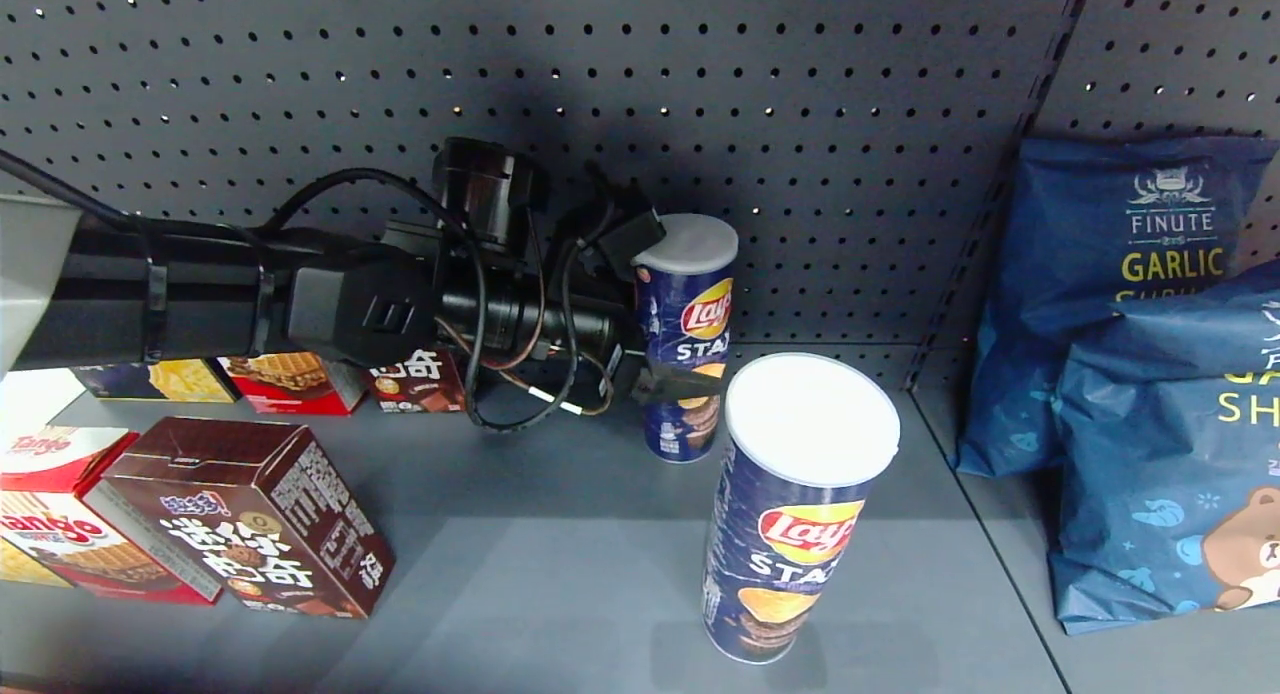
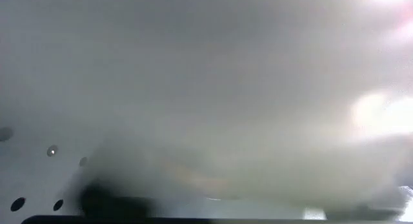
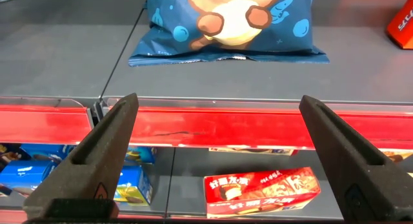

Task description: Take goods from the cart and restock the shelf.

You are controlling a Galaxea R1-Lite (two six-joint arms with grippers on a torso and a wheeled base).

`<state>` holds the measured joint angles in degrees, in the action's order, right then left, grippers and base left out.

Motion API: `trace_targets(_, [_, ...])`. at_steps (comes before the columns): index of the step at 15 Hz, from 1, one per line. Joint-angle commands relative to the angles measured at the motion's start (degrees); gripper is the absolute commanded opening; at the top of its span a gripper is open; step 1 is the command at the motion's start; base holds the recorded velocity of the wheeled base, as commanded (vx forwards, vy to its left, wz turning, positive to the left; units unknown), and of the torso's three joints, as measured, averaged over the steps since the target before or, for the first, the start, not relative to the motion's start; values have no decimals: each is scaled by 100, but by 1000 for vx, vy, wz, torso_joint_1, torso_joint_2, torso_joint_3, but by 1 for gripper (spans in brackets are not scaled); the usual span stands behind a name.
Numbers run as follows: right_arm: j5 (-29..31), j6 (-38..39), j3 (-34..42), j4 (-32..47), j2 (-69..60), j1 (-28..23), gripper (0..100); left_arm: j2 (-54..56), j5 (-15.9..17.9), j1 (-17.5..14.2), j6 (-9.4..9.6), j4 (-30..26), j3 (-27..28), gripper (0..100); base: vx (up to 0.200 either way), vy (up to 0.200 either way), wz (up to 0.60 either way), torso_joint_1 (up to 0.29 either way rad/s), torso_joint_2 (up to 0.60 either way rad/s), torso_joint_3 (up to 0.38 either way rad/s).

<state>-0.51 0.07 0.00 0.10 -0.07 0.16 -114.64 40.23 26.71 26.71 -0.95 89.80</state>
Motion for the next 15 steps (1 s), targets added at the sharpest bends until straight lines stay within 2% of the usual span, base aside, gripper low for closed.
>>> trace_targets(1, [-2,1,0,-1,7,2,100,29,-6,27,1,69,-50,100,0,0,0,0,0,0])
trace_targets(3, [-2,1,0,-1,7,2,100,91,-15,10,-8,183,-191,100,0,0,0,0,0,0])
trace_targets(7, [-2,-7,0,-1,7,2,100,733,-138,-34,10,218,-850,100,0,0,0,0,0,0])
trace_targets(10, [-2,1,0,-1,7,2,100,1040,-657,-8,1,218,-1166,100,0,0,0,0,0,0])
trace_targets(15, [-2,-7,0,-1,7,2,100,1102,-1316,-8,1,218,-1263,100,0,0,0,0,0,0])
